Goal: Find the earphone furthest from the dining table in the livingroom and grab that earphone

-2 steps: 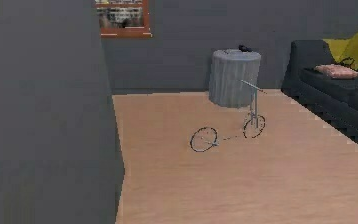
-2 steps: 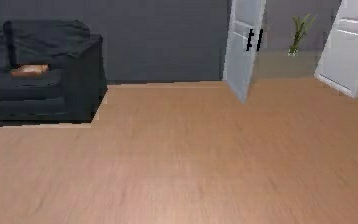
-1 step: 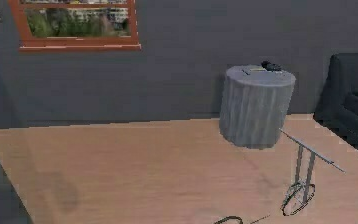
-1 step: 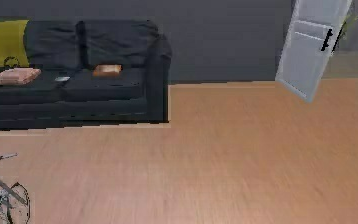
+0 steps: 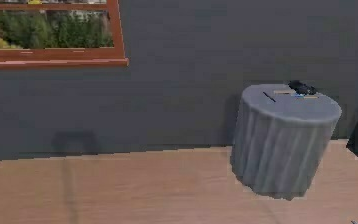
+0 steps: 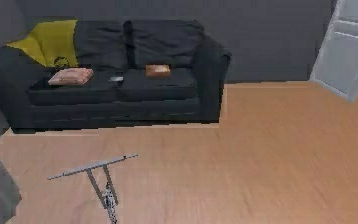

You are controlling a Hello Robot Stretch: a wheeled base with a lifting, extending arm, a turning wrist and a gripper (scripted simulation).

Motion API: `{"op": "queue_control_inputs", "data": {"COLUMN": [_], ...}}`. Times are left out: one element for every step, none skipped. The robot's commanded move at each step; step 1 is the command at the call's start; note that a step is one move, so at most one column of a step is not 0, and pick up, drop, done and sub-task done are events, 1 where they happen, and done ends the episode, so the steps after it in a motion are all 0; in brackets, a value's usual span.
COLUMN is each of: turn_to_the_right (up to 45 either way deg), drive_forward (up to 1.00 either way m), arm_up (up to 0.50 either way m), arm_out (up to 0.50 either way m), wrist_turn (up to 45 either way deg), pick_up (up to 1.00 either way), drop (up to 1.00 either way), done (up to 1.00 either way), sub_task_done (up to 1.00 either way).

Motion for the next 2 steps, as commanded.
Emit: {"op": "queue_control_inputs", "data": {"turn_to_the_right": [15.0, 0.0], "drive_forward": [0.0, 0.6], "arm_up": [0.0, 0.0], "arm_out": [0.0, 0.0], "wrist_turn": [0.0, 0.0], "pick_up": [0.0, 0.0], "drop": [0.0, 0.0], "done": [0.0, 0.0], "sub_task_done": [0.0, 0.0]}}
